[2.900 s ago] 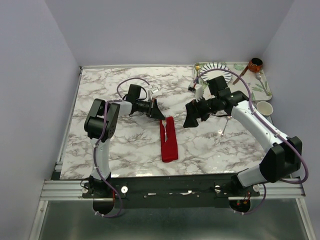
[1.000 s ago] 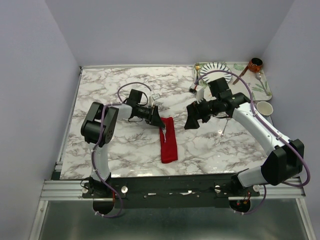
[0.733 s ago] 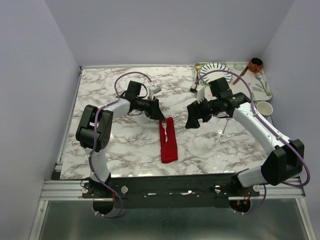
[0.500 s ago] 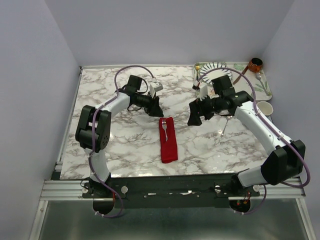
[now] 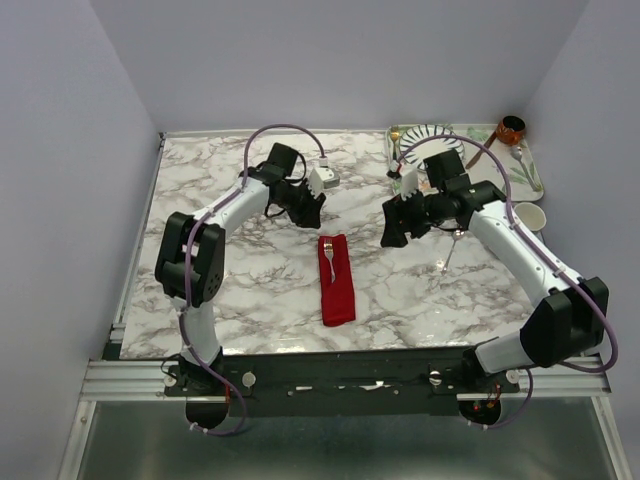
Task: Fold the napkin into a case and place the utensils inside
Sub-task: Insert the fork into the folded napkin.
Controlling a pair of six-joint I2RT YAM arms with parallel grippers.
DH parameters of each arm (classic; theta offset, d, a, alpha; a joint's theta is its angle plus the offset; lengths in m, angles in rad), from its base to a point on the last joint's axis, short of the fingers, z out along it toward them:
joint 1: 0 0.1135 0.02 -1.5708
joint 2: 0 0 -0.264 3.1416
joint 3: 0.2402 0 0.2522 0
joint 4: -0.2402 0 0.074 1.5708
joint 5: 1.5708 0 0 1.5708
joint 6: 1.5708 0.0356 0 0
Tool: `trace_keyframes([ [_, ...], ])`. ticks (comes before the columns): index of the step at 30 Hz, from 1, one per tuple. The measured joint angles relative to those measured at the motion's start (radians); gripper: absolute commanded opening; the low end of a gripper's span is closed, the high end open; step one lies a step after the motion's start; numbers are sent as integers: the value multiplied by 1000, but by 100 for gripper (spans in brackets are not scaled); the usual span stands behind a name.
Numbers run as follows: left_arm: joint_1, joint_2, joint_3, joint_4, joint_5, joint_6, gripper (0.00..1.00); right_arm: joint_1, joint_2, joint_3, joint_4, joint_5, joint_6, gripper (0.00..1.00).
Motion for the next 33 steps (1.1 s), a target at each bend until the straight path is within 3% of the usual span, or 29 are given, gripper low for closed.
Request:
trace_keyframes([
  [6,-80,30,108,-80,-194,77,23,-5,17,-18,0,16,10,77],
  [12,-125,99,214,-144,-288,167,20,-71,16,-50,0,17,22,77],
  [28,-208,210,265,-242,-357,288,20,-372,13,-97,-34,-2,45,82],
  [33,-216,225,275,-250,-361,302,21,-404,13,-97,-50,-13,45,82],
])
